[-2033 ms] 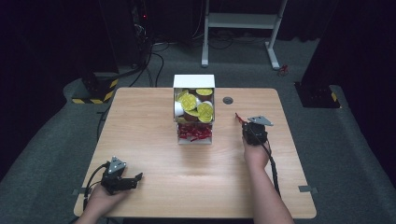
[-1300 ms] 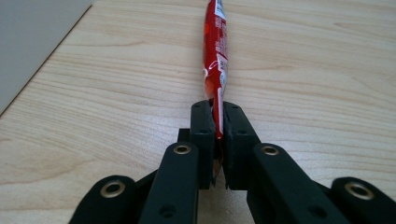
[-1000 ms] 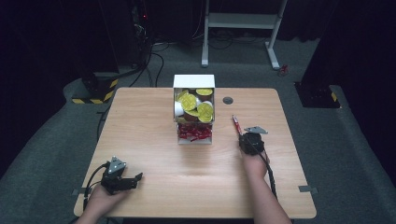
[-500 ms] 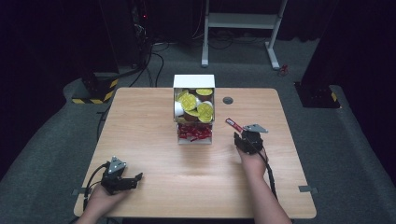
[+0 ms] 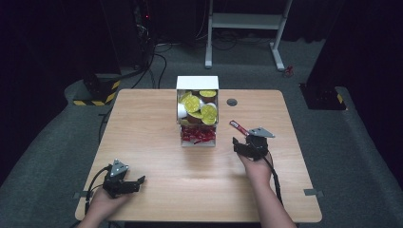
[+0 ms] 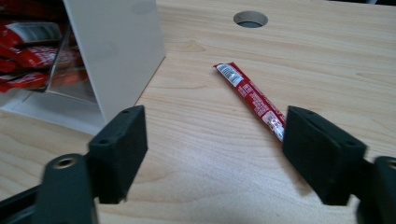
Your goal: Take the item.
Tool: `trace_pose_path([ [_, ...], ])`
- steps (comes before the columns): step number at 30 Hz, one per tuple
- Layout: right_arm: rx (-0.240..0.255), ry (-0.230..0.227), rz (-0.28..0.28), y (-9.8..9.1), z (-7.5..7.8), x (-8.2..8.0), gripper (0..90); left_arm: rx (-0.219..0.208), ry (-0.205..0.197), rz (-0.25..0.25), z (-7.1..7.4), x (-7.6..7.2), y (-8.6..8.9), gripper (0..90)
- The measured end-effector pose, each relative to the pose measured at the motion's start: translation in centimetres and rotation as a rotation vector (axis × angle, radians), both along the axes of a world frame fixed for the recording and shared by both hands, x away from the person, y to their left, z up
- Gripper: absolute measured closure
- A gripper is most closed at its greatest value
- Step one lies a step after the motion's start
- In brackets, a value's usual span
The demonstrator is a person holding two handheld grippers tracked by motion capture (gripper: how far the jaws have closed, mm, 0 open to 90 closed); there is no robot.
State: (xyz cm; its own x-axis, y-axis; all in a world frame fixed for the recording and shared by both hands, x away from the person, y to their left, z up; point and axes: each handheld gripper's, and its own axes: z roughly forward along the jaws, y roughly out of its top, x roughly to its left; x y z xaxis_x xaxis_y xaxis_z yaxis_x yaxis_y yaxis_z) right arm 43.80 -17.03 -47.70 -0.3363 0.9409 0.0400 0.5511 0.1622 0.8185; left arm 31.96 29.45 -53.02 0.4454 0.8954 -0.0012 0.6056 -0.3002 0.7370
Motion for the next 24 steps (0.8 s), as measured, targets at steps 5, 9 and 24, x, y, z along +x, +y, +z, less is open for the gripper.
trace_pose_path([
  [5,0.006,-0.002,0.011,0.1,0.5,-0.9,15.1,0.000,0.000,0.000,0.0,0.0,0.0,15.6],
  [9,-0.005,-0.008,0.018,0.3,0.6,-2.1,14.3,0.000,0.000,0.000,0.0,0.0,0.0,15.6],
  [24,-0.013,0.012,0.036,-0.6,-2.0,-8.1,12.4,-0.001,0.000,0.000,0.0,0.0,0.0,15.6],
])
